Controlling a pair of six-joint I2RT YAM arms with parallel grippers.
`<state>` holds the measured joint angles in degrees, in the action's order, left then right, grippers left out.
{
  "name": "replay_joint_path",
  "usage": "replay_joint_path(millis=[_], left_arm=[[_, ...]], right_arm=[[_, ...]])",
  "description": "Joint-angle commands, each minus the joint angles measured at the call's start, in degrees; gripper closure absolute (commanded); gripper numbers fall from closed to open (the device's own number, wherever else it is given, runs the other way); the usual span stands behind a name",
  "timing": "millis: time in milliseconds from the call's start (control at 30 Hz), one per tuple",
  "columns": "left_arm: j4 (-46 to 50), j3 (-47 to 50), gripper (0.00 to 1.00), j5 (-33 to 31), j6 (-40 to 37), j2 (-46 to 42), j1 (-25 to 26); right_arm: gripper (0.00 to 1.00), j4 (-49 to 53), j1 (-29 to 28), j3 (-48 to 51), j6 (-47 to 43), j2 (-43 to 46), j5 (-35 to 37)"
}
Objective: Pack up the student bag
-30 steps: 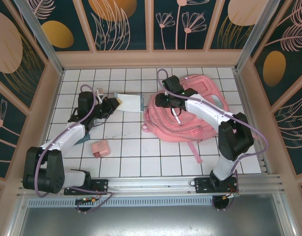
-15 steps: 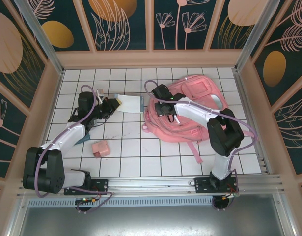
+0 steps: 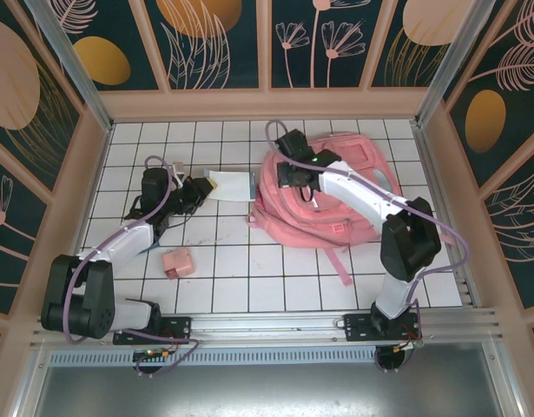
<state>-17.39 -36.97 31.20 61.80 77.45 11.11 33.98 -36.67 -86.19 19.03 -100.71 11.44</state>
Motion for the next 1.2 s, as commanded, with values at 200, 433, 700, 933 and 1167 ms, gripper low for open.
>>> replay_joint_path(millis=[200,433,700,933,1167], left_arm=[[-14.1,-2.3,1.0,-5.0,8.0,7.6,8.3],[-15.9,-10.7,1.0,-9.0,10.1,15.3,15.5],[-13.5,-25.0,1.0,-13.3,11.8,27.4,24.4],[-9.1,-36.9,0.99,-16.0,11.6,37.4,30.9],[-0.7,-46.9,0.82,-17.4,7.8,43.6,35.4]], right_arm=[[1.0,-5.4,7.6,-7.5,6.8,8.0,-17.2],[1.0,-11.0,13.0,-5.1,12.8,11.7,-27.4],[1.0,-13.9,15.0,-3.5,16.8,13.3,-30.7],[1.0,-15.4,15.6,-3.3,18.7,14.3,-32.1],[1.0,-15.2,16.4,-2.8,18.9,14.7,-32.8]])
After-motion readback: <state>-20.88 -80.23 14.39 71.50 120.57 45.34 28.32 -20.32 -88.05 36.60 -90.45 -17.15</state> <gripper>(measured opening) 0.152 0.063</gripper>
